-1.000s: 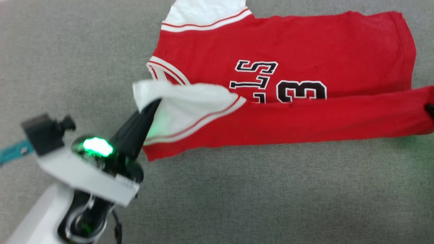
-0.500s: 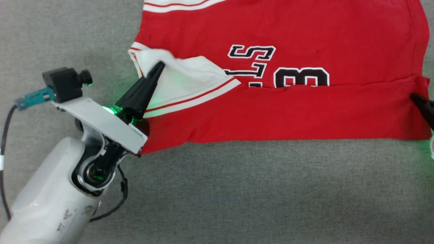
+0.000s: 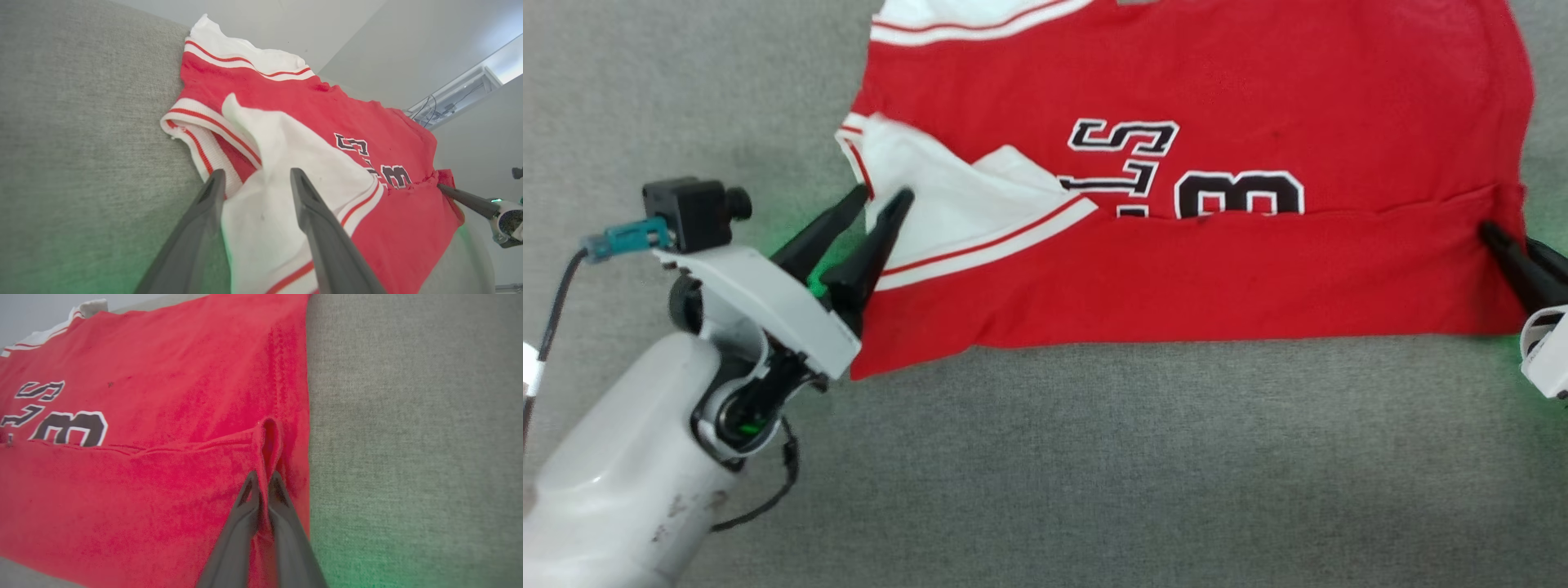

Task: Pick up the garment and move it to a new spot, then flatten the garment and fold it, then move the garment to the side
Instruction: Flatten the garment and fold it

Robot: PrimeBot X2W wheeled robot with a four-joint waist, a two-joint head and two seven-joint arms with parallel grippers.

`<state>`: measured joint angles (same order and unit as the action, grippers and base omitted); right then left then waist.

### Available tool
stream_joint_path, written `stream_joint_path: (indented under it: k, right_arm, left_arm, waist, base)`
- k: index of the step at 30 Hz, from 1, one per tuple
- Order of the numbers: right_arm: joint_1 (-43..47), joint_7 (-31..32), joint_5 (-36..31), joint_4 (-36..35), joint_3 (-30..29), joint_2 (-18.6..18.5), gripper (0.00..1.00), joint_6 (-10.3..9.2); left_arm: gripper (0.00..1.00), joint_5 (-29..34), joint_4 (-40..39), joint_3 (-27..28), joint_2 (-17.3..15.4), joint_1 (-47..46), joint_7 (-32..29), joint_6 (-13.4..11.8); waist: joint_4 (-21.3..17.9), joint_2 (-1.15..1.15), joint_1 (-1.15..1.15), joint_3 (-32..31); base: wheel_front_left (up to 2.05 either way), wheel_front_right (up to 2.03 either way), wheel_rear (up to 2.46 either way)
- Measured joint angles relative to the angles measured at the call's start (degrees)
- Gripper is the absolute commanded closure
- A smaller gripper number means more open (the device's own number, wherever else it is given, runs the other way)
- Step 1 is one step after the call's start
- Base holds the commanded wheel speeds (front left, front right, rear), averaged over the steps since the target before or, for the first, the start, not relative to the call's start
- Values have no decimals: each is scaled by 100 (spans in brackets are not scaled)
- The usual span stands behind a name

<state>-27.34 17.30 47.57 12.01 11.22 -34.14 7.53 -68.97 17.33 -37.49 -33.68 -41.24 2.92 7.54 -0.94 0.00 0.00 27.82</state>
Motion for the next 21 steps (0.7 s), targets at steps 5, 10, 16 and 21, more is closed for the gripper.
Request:
stream_joint_path:
  k: [5, 10, 16, 21]
  right_arm:
    - [120, -254, 1, 44, 11, -43, 0, 0]
    - [330, -374, 1, -69, -174, -111, 0, 0]
    - [450, -308, -26, -244, -332, -81, 0, 0]
    - [448, -287, -123, -359, -319, 62, 0, 0]
  left_arm:
    - [0, 109, -38, -182, -412, -38, -403, -24]
    - [0, 396, -505, -516, -928, -207, -1385, -481]
    - [0, 471, -1425, -1016, -1323, -421, -3003, -1068]
    - [0, 444, -1697, -1306, -1480, -454, -3924, -1567]
  waist:
    - [8, 0, 0, -389]
    - [35, 0, 0, -788]
    - [93, 0, 0, -1090]
    - [42, 0, 0, -1037]
  base:
    - [0, 0, 0]
    - [0, 0, 0]
    - [0, 0, 0]
    - [0, 0, 0]
